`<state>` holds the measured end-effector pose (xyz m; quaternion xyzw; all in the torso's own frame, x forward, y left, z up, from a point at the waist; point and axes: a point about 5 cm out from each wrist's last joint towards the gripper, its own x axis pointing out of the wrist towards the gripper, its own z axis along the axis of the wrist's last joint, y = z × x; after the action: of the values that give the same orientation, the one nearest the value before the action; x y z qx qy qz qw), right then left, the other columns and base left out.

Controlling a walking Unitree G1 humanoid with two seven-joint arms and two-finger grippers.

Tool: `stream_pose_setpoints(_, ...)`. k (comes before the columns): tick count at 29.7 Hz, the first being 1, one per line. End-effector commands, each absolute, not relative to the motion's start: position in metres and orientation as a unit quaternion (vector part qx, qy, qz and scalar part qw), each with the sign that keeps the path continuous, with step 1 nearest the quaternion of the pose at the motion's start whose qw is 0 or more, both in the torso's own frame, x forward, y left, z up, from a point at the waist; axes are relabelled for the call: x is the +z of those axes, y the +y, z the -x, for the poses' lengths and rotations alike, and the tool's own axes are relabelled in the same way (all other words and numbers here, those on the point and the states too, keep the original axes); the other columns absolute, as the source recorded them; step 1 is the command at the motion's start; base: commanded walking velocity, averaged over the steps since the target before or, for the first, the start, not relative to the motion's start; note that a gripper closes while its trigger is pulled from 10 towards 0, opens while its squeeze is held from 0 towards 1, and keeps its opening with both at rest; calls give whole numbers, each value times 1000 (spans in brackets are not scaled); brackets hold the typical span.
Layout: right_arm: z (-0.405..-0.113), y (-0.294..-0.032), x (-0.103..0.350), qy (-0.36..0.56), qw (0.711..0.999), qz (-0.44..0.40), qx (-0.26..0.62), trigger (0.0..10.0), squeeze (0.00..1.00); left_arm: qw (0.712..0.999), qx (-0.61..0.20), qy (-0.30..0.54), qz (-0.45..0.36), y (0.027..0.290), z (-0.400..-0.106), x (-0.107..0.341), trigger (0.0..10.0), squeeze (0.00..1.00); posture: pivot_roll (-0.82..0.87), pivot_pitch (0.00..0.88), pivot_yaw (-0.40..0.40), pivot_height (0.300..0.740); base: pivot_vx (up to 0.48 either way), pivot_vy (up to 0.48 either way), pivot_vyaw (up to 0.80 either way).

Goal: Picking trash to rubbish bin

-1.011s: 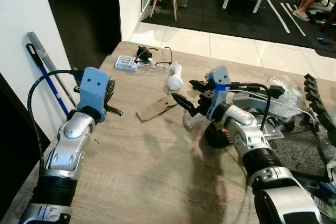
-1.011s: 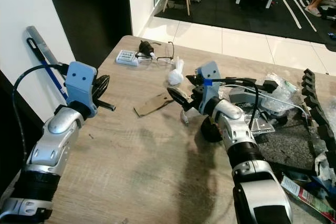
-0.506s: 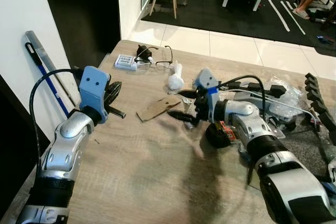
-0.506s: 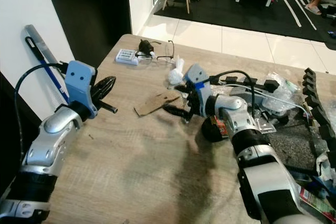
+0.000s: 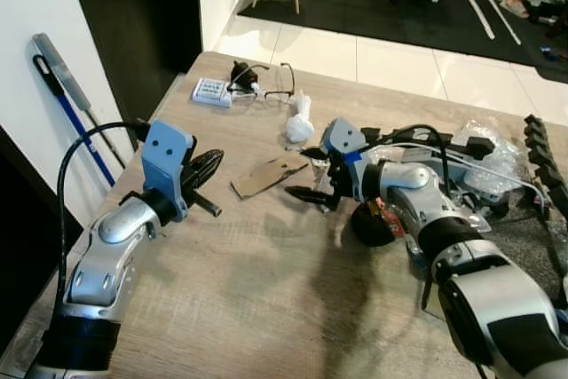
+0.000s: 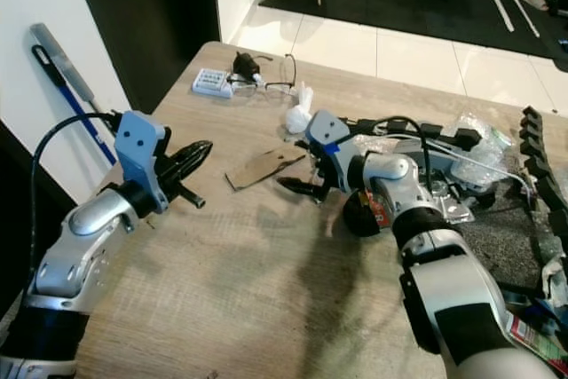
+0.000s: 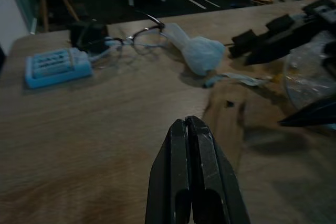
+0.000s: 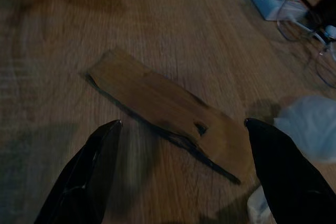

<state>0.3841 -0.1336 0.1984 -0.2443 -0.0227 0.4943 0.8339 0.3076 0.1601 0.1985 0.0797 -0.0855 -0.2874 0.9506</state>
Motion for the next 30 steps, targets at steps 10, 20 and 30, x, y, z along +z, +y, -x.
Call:
stream_pose_setpoints(10, -384, -135, 196, -14, 829, 255, 497, 10000, 0, 907, -411, -55, -81, 139, -284, 198, 10000, 0, 31, 299, -63, 740, 0, 0, 0)
stream_pose_setpoints(20, -390, -137, 202, -15, 853, 221, 473, 10000, 0, 896, -431, -49, -97, 135, -283, 199, 10000, 0, 17, 317, -74, 740, 0, 0, 0)
stream_pose_setpoints(30, -387, -131, 193, 14, 834, 249, 493, 10000, 0, 894, -435, -54, -91, 133, -278, 200, 10000, 0, 14, 326, -90, 740, 0, 0, 0)
